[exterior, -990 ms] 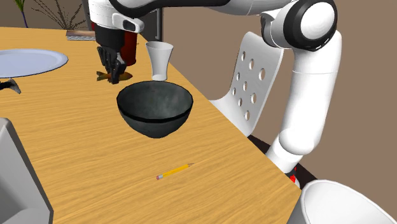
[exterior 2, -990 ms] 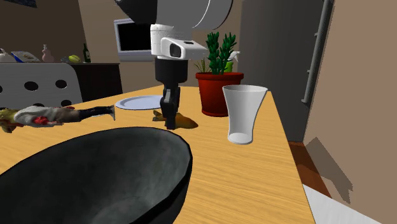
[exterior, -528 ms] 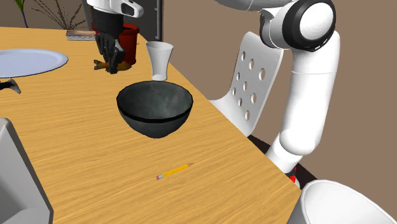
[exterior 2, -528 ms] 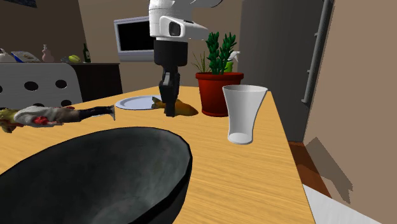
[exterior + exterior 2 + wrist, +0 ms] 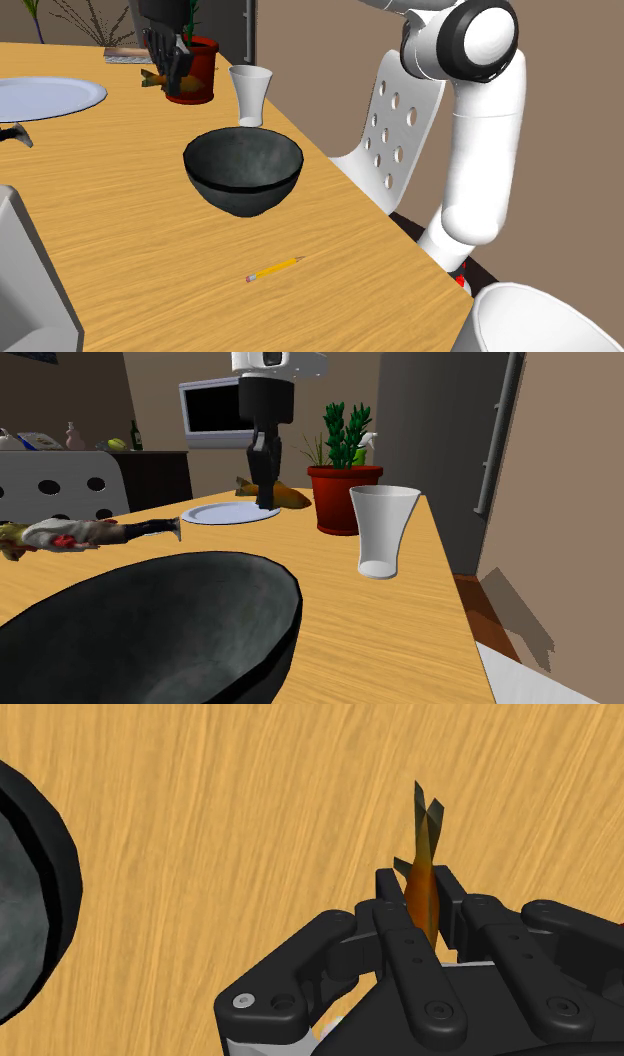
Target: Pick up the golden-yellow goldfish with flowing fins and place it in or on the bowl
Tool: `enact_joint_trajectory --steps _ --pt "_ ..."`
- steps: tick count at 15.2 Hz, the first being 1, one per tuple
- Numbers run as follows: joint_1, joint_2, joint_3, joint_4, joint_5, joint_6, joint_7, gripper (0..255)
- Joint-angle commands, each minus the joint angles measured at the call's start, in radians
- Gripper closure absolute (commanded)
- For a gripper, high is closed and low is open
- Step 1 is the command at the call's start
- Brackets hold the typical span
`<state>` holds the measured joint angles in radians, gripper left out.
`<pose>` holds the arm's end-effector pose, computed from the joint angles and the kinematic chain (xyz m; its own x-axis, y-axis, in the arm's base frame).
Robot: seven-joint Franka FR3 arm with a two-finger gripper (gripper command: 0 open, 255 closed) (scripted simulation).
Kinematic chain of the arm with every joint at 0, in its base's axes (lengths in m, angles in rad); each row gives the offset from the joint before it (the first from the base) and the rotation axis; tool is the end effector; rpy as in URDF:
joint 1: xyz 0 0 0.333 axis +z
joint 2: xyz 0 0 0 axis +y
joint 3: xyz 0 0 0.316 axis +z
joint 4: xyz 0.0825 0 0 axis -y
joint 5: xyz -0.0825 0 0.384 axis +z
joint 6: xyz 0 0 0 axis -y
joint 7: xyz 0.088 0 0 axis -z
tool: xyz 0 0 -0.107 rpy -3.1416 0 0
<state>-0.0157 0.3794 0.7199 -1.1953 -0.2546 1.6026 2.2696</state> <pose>0.5676 0.3218 0.6183 -0.0485 -0.9965 -0.0674 -0.9943 0.0546 -0.0912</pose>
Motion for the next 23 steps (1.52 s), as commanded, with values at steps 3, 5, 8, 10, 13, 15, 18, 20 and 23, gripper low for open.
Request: enact_joint_trajectory --steps 3,5,8,10,13,15,18,20,23 --pt "0.033 0.03 -0.003 0.1 -0.02 -0.073 0.002 255" --pt "0.055 0.05 -0.006 0.16 -0.034 -0.114 0.003 255" --pt "0.097 0.088 -0.013 0.266 -0.061 -0.181 0.002 255" --pt "0.135 0.122 -0.02 0.353 -0.084 -0.234 0.0 255" --pt "0.196 0.175 -0.036 0.484 -0.12 -0.307 -0.007 255" --pt "0.081 0.029 0.011 0.236 -0.035 -0.208 0.023 255" --pt "-0.015 -0.134 0.045 0.014 0.071 -0.127 0.034 255" --pt "-0.058 -0.233 0.056 -0.098 0.14 -0.091 0.031 255" --pt "-0.094 -0.374 0.055 -0.234 0.242 -0.056 0.017 255"
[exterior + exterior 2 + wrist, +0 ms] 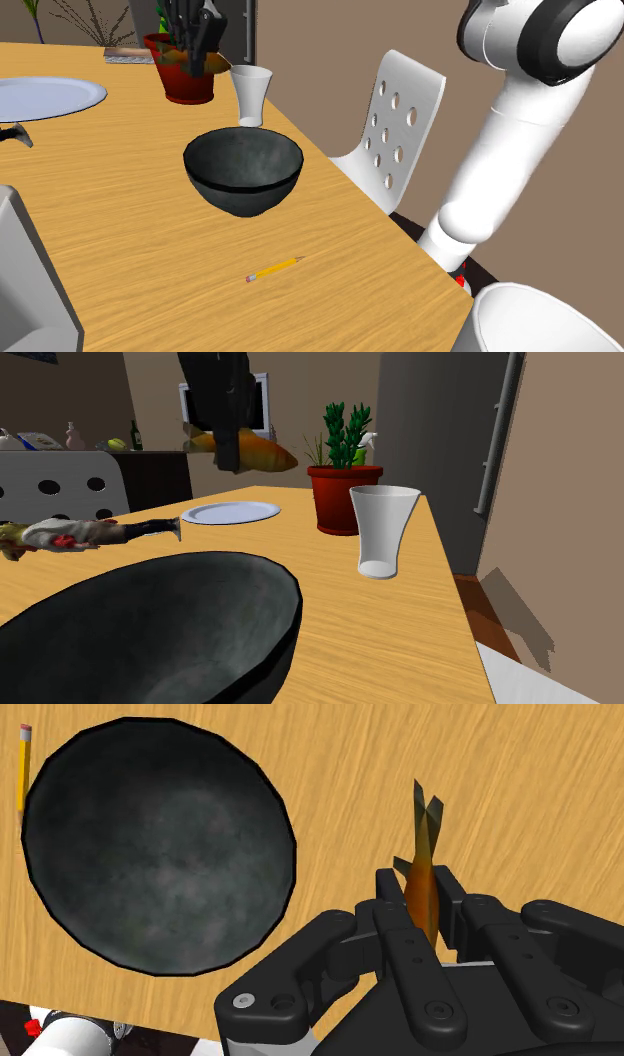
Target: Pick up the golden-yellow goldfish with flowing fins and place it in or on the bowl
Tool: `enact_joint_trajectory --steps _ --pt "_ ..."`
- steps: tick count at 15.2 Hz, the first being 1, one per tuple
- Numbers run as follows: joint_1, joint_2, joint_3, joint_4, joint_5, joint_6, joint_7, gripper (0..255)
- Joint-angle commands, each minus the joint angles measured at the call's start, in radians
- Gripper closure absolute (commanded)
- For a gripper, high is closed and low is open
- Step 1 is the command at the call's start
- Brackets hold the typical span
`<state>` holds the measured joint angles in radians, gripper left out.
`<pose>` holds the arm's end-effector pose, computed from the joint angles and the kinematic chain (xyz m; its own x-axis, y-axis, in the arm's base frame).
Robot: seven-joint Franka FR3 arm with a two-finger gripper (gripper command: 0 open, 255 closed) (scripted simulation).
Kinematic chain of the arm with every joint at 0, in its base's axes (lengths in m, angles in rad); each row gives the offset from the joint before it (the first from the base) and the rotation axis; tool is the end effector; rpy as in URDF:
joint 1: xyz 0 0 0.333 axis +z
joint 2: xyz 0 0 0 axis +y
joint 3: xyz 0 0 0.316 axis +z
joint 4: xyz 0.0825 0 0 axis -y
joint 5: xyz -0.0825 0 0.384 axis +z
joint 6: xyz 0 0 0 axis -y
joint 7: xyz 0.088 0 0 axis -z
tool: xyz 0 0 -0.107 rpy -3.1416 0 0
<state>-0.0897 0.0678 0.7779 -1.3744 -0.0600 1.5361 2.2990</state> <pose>0.4515 0.3401 0.6860 -0.0461 -0.9967 -0.0664 -0.9944 0.0522 -0.0921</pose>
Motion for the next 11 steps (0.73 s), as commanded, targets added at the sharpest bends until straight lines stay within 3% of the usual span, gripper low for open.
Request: enact_joint_trajectory --steps 1,9,11 --pt "-0.025 -0.107 -0.007 -0.095 0.079 0.017 -0.017 255" --pt "0.024 -0.422 -0.065 -0.333 0.284 0.015 -0.03 255" --pt "0.029 -0.435 -0.068 -0.371 0.291 0.041 -0.036 255"
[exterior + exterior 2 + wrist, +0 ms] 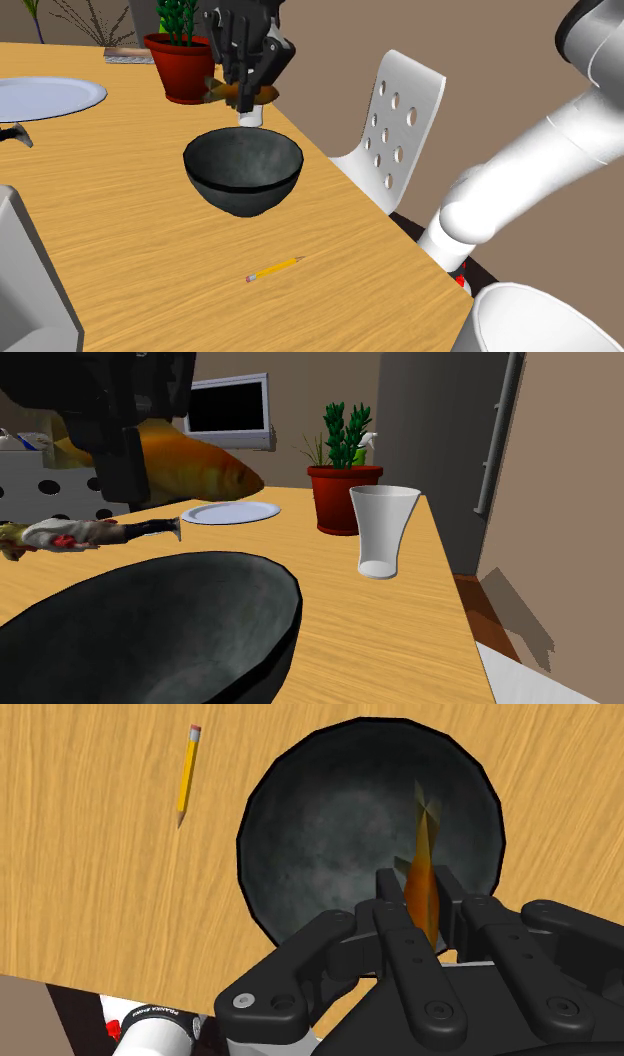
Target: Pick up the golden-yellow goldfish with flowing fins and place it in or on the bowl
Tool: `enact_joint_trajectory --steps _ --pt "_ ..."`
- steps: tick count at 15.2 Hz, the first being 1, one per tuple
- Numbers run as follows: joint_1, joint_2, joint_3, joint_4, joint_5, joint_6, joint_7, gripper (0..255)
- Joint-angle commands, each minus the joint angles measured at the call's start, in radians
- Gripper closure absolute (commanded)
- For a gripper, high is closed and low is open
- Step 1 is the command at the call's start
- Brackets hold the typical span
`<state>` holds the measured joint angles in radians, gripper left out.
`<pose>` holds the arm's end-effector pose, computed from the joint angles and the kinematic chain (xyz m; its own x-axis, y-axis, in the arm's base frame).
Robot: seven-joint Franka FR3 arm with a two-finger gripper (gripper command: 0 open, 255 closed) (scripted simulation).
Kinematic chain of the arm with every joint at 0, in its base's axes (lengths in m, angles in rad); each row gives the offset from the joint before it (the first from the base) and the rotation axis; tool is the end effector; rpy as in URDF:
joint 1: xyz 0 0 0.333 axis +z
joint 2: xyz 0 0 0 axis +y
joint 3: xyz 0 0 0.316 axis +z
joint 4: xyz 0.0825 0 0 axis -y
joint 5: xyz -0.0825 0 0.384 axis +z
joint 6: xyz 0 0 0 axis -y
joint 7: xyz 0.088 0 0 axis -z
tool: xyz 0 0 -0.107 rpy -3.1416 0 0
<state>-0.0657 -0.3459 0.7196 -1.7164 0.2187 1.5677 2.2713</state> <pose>0.3195 0.3571 0.6792 -0.0473 -0.9967 -0.0664 -0.9944 0.0533 -0.0914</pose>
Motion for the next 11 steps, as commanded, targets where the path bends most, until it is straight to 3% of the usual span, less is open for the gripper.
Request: enact_joint_trajectory --steps 1,11 --pt "0.007 -0.027 -0.011 -0.048 0.016 0.023 -0.011 255" --pt "0.024 -0.07 -0.01 -0.211 0.044 0.149 -0.033 255"
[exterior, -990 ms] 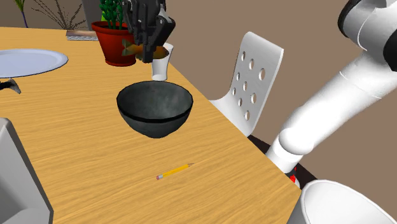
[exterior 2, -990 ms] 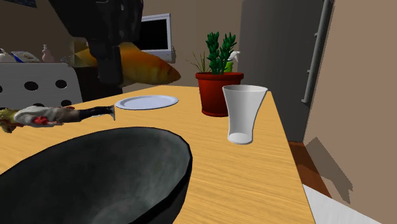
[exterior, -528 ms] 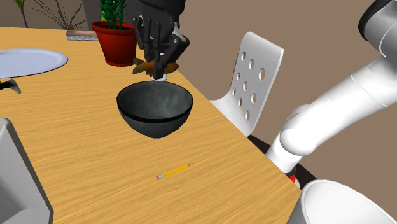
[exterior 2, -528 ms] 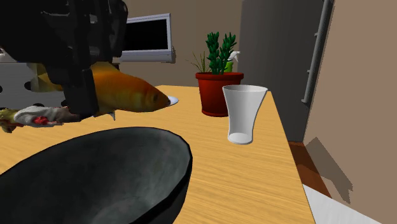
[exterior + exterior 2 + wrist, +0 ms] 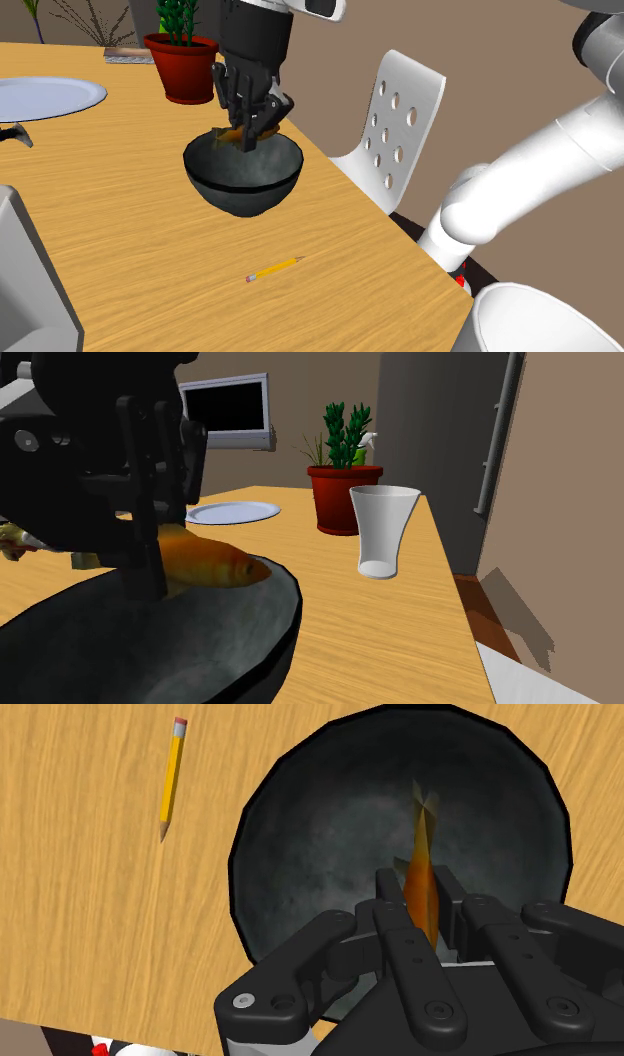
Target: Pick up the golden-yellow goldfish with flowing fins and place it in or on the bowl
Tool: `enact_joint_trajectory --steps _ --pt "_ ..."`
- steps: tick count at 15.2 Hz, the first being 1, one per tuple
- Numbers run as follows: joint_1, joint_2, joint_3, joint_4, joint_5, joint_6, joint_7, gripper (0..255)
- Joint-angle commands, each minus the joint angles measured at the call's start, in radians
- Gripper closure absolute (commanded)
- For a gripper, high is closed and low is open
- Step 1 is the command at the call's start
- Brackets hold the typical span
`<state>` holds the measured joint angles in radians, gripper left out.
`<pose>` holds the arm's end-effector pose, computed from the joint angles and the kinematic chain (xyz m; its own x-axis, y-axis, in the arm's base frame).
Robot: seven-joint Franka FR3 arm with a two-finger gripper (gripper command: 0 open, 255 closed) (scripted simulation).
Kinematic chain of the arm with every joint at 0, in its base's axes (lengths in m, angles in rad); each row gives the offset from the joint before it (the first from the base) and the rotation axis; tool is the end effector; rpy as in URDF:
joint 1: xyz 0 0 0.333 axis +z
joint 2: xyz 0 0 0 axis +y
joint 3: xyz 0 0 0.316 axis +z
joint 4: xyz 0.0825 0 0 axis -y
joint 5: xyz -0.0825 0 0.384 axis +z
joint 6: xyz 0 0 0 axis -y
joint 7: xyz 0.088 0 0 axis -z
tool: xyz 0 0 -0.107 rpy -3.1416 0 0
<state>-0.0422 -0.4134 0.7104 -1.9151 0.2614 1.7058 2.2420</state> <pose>0.3155 0.3555 0.6221 -0.0488 -0.9966 -0.0669 -0.9944 0.0548 -0.0903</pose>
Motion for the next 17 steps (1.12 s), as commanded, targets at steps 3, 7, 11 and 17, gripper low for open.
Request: enact_joint_trajectory --steps 3,7,11,17 --pt "0.001 -0.003 -0.001 -0.013 0.002 0.01 -0.003 255" --pt "0.001 -0.003 -0.001 -0.013 0.002 0.01 -0.003 255" --pt "0.001 -0.003 -0.001 -0.013 0.002 0.01 -0.003 0" --pt "-0.009 0.019 -0.014 0.13 -0.016 -0.115 0.01 0"
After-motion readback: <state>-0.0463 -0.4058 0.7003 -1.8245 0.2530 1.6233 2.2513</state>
